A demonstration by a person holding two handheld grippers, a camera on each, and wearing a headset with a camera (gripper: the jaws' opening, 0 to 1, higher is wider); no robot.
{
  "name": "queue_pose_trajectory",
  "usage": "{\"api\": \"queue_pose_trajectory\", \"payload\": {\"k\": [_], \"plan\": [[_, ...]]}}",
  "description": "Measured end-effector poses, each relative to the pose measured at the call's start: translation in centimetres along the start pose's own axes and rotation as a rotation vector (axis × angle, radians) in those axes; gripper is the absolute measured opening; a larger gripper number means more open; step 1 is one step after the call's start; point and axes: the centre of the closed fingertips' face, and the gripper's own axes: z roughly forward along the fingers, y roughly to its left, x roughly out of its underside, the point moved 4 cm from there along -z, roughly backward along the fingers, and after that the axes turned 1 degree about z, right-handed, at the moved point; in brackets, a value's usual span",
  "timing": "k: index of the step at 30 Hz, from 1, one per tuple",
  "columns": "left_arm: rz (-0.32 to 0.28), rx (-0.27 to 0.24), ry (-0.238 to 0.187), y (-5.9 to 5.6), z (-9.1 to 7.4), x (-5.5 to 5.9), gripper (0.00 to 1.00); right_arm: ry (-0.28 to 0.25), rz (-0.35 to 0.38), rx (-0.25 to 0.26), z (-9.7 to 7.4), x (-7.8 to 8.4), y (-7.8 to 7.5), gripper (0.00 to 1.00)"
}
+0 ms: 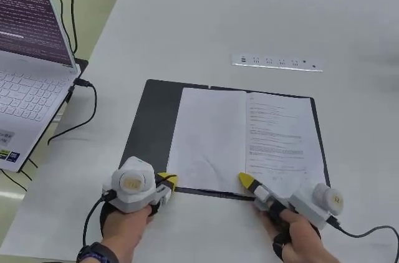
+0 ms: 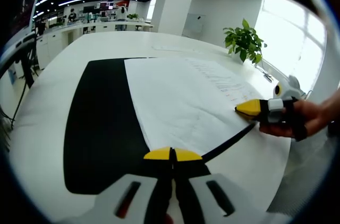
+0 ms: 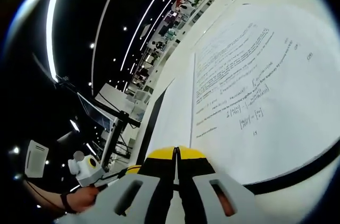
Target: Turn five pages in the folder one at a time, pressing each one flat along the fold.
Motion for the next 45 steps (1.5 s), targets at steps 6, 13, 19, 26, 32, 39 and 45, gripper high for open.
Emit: {"api": "queue_pose_trajectory", "payload": {"k": [6,13,19,26,32,39,45], "plan": [[-0.003,0.001,-0.003,0.0,0.0,0.0,0.0,-0.007,0.01,0.003,-0.4,0.3,0.1,0.0],[-0.008,-0.002,-0.006,0.0,-0.1,0.0,0.0,-0.004,0.013,0.007,-0.4,0.4,0.1,0.0],[-0.008,0.008,0.0,0.0,-0.1,0.0,0.0,0.0,0.015,0.006,-0.5,0.5,0.1,0.0],[-0.052,-0.009,-0.003,0.0,-0.1,0.0,0.0,0.009,0.042,0.01,-0.7,0.5,0.1,0.0],[-0.039,-0.023,0.011,-0.2,0.0,-0.1,0.0,0.029,0.049,0.019,-0.7,0.5,0.1,0.0],[-0.093,-0.037,0.029,-0.1,0.1,-0.2,0.0,0.057,0.083,0.033,-0.9,0.3,0.1,0.0],[-0.102,-0.02,0.081,-0.2,0.2,-0.6,0.0,0.045,0.067,0.022,-1.2,-1.0,0.6,0.01]]}}
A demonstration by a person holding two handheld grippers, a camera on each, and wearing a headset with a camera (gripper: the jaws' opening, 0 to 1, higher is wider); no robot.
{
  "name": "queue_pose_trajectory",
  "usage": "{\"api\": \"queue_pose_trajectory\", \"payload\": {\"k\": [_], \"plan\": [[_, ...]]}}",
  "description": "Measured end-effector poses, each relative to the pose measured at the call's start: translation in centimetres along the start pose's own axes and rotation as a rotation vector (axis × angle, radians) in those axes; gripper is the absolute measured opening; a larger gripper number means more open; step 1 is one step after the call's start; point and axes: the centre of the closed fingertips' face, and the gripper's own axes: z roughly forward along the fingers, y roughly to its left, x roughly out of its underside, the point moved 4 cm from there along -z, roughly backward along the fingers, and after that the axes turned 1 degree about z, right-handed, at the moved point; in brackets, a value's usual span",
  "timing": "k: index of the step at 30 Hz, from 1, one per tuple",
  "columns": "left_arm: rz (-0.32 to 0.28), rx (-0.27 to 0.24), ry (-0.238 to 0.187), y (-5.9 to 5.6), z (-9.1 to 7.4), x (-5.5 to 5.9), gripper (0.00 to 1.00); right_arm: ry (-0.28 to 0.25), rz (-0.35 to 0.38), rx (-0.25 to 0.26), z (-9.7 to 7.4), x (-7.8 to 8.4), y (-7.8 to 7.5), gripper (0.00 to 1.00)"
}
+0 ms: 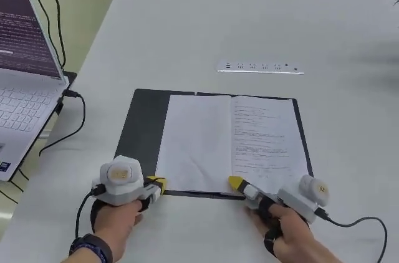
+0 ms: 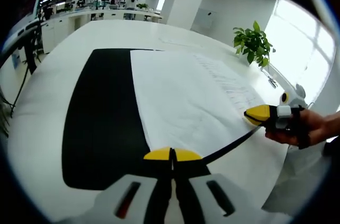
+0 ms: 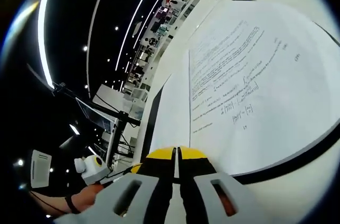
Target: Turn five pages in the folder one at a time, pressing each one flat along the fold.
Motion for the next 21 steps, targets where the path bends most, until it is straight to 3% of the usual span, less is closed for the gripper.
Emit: {"api": "queue_pose_trajectory", "payload": {"k": [3,6,7,12,16,21], "plan": [[-0.045,-0.004,0.038,0.0,0.1,-0.1,0.0,0.009,-0.028,-0.016,-0.3,-0.7,0.4,0.05],[-0.085,0.012,0.049,-0.4,0.2,-0.4,0.02,0.039,-0.123,-0.021,-0.7,-1.3,0.4,0.08],[-0.086,0.01,0.046,-0.5,0.2,-0.5,0.04,0.046,-0.155,-0.021,-1.1,-1.6,0.6,0.09],[-0.029,0.009,0.014,-2.0,-0.3,-1.4,0.13,0.03,-0.159,-0.037,-2.2,-3.4,1.0,0.14],[-0.009,0.021,0.016,-3.3,-0.6,-1.8,0.17,0.064,-0.265,-0.03,-3.2,-4.4,1.1,0.19],[-0.031,0.051,0.0,-4.1,-1.2,-1.9,0.23,0.1,-0.294,-0.022,-4.6,-4.5,0.4,0.23]]}}
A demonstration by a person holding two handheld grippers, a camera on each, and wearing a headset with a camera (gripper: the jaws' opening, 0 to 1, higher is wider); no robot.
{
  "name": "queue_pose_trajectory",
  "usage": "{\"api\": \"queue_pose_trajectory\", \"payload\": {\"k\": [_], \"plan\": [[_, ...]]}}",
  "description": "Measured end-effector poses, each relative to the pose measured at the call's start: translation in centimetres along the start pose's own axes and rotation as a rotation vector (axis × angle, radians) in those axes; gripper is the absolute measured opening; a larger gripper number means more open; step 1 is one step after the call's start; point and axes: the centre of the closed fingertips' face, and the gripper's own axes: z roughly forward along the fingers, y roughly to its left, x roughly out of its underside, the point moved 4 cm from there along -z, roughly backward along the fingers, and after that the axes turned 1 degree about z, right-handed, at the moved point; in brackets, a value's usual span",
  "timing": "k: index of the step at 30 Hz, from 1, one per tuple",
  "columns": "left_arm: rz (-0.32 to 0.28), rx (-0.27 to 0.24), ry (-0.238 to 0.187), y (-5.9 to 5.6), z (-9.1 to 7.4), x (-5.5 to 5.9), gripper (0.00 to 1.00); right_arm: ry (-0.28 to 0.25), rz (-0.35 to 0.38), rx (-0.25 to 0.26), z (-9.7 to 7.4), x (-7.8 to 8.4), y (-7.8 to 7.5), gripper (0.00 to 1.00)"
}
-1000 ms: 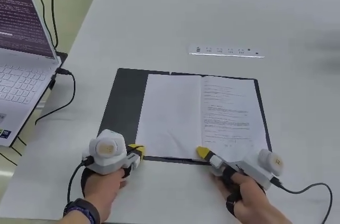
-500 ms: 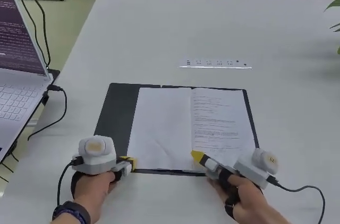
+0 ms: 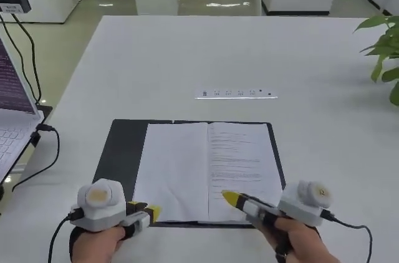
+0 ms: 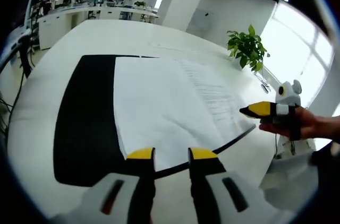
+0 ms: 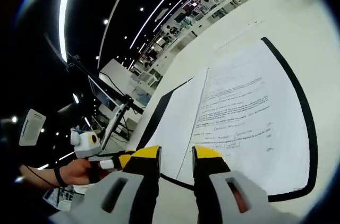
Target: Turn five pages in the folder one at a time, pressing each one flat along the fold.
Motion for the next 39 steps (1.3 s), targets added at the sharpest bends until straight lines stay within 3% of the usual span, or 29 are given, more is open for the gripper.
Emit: {"api": "queue_pose_trajectory", "payload": {"k": [4,8,11,17,22,27,32,39], "plan": [[0.013,0.007,-0.005,-0.4,-1.0,0.1,0.25,0.032,-0.047,0.022,-1.5,0.2,-0.8,0.27],[-0.023,0.037,-0.041,-0.8,-2.1,-0.6,0.3,0.044,-0.086,0.034,-2.9,0.3,-1.1,0.29],[-0.001,0.04,-0.056,-1.1,-3.0,-1.1,0.33,0.046,-0.126,0.041,-4.1,0.0,-0.9,0.32],[0.045,0.037,-0.056,-1.7,-4.5,-1.8,0.41,-0.028,-0.169,0.052,-6.5,-1.7,-0.4,0.36],[0.088,0.034,-0.088,-2.2,-5.8,-3.2,0.46,-0.074,-0.227,0.078,-8.5,-3.3,0.1,0.41],[0.117,0.036,-0.117,-3.1,-6.9,-4.6,0.52,-0.059,-0.29,0.111,-10.0,-3.8,0.3,0.46],[0.154,0.031,-0.141,-3.7,-7.9,-5.8,0.59,-0.087,-0.296,0.122,-11.5,-4.0,0.6,0.52],[0.242,0.032,-0.143,-4.3,-9.3,-6.3,0.66,-0.106,-0.342,0.18,-14.2,-3.9,0.8,0.58]]}}
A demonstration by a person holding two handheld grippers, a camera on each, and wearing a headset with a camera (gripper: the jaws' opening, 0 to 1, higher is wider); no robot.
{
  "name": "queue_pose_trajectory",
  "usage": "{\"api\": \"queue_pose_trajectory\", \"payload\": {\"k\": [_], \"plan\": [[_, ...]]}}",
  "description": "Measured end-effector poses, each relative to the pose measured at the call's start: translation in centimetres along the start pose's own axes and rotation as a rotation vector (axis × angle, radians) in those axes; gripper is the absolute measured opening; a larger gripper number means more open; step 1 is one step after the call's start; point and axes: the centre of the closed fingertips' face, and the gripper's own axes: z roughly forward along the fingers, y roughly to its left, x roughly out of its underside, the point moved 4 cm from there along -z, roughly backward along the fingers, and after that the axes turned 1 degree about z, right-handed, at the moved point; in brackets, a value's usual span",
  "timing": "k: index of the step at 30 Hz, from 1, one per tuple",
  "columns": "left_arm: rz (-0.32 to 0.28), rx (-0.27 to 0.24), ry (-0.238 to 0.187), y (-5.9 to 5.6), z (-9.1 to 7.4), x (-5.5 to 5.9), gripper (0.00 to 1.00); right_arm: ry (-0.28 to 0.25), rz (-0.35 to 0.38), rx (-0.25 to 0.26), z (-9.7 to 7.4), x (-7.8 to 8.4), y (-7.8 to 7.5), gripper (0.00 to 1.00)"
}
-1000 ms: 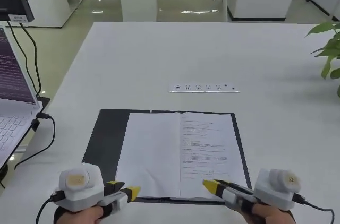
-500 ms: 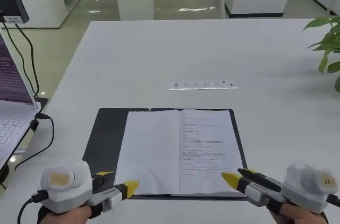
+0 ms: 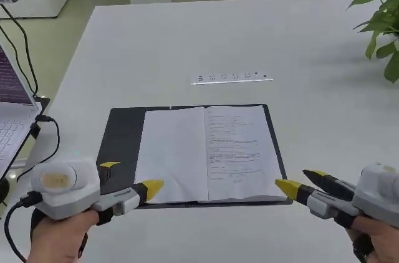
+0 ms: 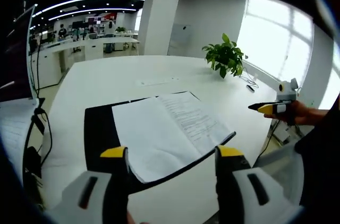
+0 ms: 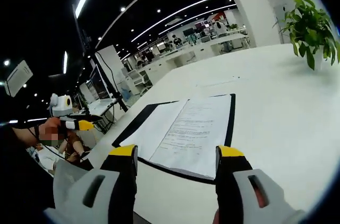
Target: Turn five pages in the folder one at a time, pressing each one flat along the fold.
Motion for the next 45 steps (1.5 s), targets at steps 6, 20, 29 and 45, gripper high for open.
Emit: {"api": "queue_pose_trajectory", "payload": {"k": [6,20,29,45], "plan": [[0.027,-0.002,-0.011,-0.4,-1.4,0.0,0.73,-0.01,-0.024,0.028,-1.3,0.0,-0.1,0.61],[-0.014,0.033,-0.024,-1.0,-1.8,0.8,0.77,-0.004,-0.019,0.029,-1.2,0.3,0.4,0.68],[-0.006,0.041,-0.015,-1.4,-1.2,0.7,0.77,0.003,-0.005,0.035,-1.6,0.8,0.1,0.68],[0.0,0.055,0.002,-1.9,-0.6,0.9,0.76,0.003,0.014,0.043,-2.1,1.3,-0.1,0.67]]}}
